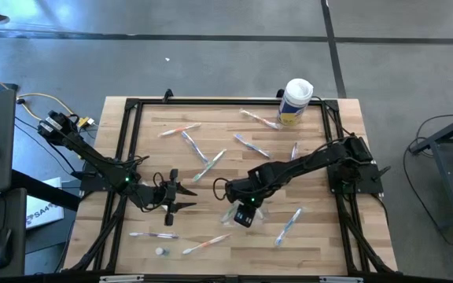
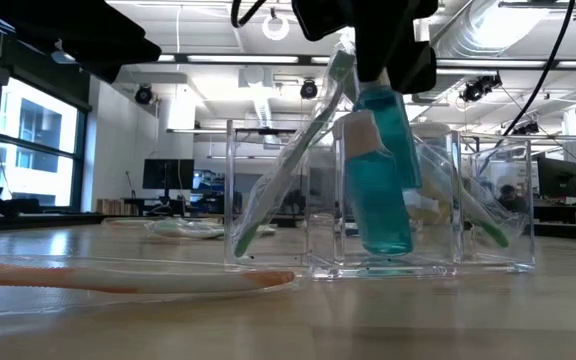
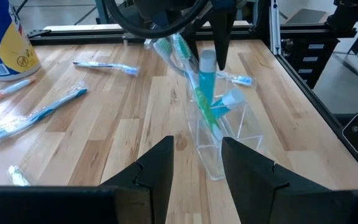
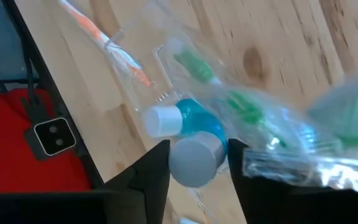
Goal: Pick & Place toothbrushing station
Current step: Put the right blue mouthwash into the transparent organizer, then put the blue mouthwash into the transparent organizer
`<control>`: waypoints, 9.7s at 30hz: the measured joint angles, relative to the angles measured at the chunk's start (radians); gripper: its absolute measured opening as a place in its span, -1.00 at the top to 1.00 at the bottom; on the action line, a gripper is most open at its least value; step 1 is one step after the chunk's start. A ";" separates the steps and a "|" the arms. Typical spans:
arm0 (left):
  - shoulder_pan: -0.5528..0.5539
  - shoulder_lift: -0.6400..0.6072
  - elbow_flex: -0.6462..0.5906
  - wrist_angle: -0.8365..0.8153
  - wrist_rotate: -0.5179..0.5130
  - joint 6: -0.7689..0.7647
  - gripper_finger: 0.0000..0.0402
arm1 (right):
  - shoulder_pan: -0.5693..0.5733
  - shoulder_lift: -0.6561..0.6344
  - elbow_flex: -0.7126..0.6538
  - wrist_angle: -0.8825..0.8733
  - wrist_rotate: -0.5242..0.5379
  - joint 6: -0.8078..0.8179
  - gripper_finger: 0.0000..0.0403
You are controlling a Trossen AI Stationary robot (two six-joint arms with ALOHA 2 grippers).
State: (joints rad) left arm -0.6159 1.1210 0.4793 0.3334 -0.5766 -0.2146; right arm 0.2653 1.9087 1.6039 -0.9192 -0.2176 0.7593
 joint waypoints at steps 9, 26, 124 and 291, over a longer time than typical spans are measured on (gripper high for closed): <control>0.000 0.000 0.000 0.000 0.000 0.000 0.32 | 0.000 0.000 0.000 -0.013 0.018 -0.027 0.44; 0.000 0.000 0.000 0.000 0.000 0.000 0.32 | 0.000 0.000 0.000 -0.012 0.021 -0.031 0.38; -0.346 0.418 0.762 -1.190 0.366 -0.575 0.32 | 0.462 -0.321 -0.001 -0.325 0.847 0.187 0.15; 0.086 0.565 1.395 -1.499 0.366 0.619 0.55 | 0.608 -0.320 -0.001 -0.613 1.133 0.558 0.53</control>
State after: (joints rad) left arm -0.5297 1.6855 1.8740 -1.1652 -0.2105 0.4043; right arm 0.8731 1.5883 1.6032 -1.5321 0.9155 1.3178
